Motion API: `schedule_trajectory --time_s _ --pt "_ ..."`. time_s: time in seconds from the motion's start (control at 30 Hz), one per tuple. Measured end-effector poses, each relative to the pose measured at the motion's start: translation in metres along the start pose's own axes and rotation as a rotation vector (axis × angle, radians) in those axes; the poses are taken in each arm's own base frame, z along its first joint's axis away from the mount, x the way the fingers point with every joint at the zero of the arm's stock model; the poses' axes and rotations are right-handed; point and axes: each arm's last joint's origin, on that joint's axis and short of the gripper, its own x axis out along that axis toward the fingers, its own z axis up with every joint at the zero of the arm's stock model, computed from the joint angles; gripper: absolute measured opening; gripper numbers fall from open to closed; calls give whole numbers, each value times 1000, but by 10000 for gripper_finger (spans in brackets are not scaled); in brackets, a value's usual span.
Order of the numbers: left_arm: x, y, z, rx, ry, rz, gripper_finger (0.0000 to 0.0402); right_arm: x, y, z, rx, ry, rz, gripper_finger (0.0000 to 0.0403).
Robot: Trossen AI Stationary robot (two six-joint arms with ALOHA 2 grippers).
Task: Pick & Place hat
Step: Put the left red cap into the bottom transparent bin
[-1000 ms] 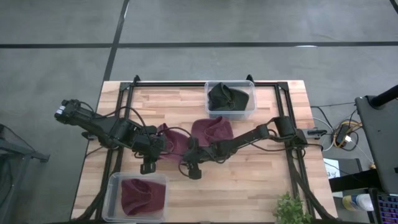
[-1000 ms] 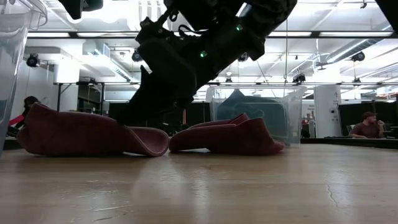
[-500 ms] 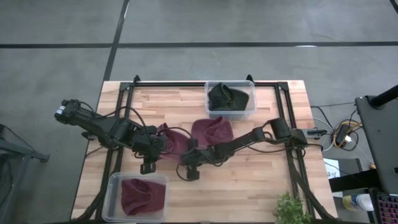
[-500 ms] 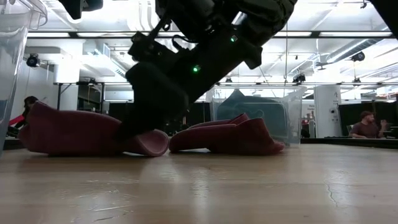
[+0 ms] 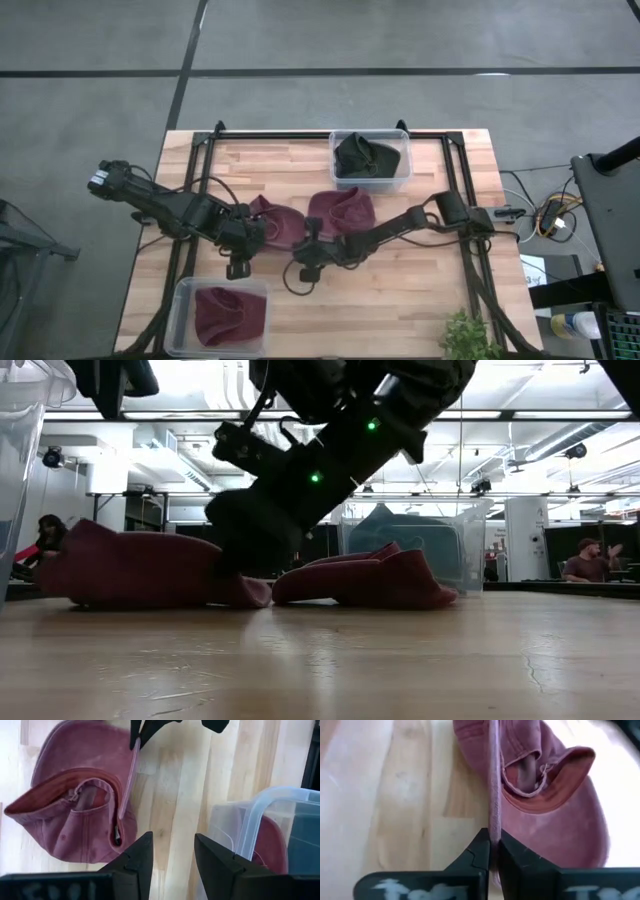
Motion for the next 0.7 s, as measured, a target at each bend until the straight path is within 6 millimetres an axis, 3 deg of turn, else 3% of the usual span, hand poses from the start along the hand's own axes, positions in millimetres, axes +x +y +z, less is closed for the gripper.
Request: schedule_trajectory --time_s 0.4,0.7 --pt "-23 7 15 39 -103 12 135 -34 23 16 -322 -50 -285 10" --pt "-69 21 32 3 -232 5 135 -54 38 22 -595 -17 -505 11"
